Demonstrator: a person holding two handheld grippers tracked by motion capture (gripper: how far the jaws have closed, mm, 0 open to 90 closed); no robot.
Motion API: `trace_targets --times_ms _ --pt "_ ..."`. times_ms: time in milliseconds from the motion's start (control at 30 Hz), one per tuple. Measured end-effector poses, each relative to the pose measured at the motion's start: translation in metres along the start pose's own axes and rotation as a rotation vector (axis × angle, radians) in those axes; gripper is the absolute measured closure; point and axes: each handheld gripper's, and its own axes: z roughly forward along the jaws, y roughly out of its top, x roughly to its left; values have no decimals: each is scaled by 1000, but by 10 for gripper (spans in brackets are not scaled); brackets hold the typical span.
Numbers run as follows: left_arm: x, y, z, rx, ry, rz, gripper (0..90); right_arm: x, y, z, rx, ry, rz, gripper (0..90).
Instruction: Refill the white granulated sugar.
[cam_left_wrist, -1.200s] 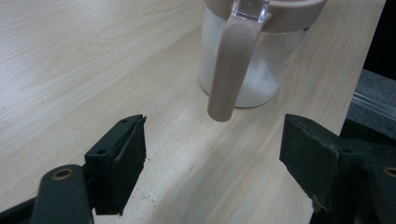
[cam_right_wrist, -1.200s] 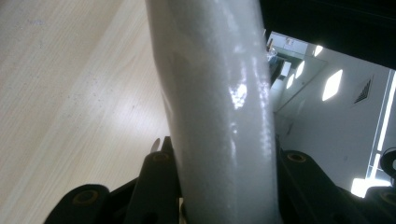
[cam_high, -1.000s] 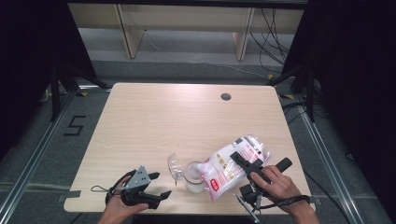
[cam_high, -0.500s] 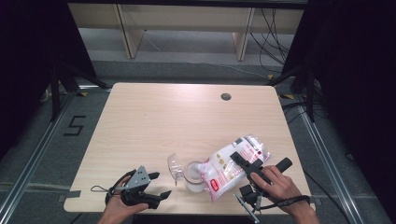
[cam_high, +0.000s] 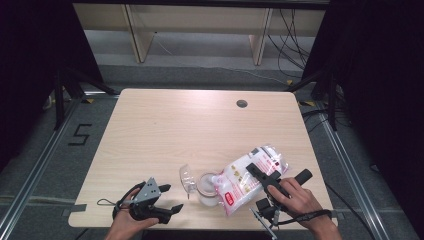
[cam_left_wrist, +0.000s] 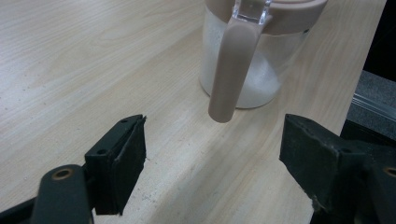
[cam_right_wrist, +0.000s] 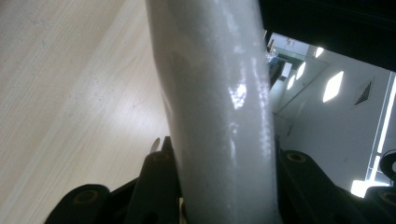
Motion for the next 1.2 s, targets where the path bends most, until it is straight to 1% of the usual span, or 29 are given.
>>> trace_targets --times_ms 100,133,167,267,367,400,467,533,633,667,700,733,833,867,900,933,967,1067,1100,1167,1200 --pt "0 0 0 7 1 1 223 -1 1 0 2 -2 -12 703" --pt "0 0 0 7 1 -1 223 -1 1 0 4 -11 -19 703" --pt "0 0 0 5 1 -1 223 -2 1 -1 14 6 -28 703" --pt "0 0 0 6 2 -2 223 -1 2 0 16 3 -34 703" --pt "0 0 0 11 8 -1 223 -2 2 0 15 4 -34 703" --pt "-1 0 0 9 7 -2 223 0 2 -1 24 9 -23 703" --pt "-1 0 0 10 10 0 223 -1 3 -1 20 1 -27 704" --pt "-1 0 0 5 6 -5 223 -2 3 -1 24 10 -35 704" --pt "-1 0 0 8 9 -2 223 -3 4 -1 25 8 -35 704" --pt "-1 0 0 7 8 -5 223 -2 5 -1 32 11 -8 704" --pt "-1 0 0 8 5 -4 223 -2 5 -1 29 8 -14 704" --pt "-1 0 0 11 9 -1 223 -3 4 -1 25 8 -36 704" --pt "-1 0 0 6 6 -6 223 -4 5 -1 23 5 -38 704" --pt "-1 0 0 4 6 -7 223 -4 5 -1 25 14 -43 704" --pt "-1 0 0 10 11 0 223 -4 5 -1 24 10 -45 704" --pt "-1 0 0 9 10 -2 223 -4 5 -1 26 12 -39 704" --pt "-1 0 0 9 10 -1 223 -3 6 -1 31 10 -16 704" --pt "-1 0 0 4 6 -6 223 -3 6 -1 33 10 -16 704" --pt "-1 0 0 8 6 -6 223 -2 6 -1 34 10 -3 704" --pt "1 1 -1 16 9 10 223 -3 6 -2 29 14 -5 704" --pt "0 0 0 -11 -2 -3 223 -3 6 -2 30 9 -2 704"
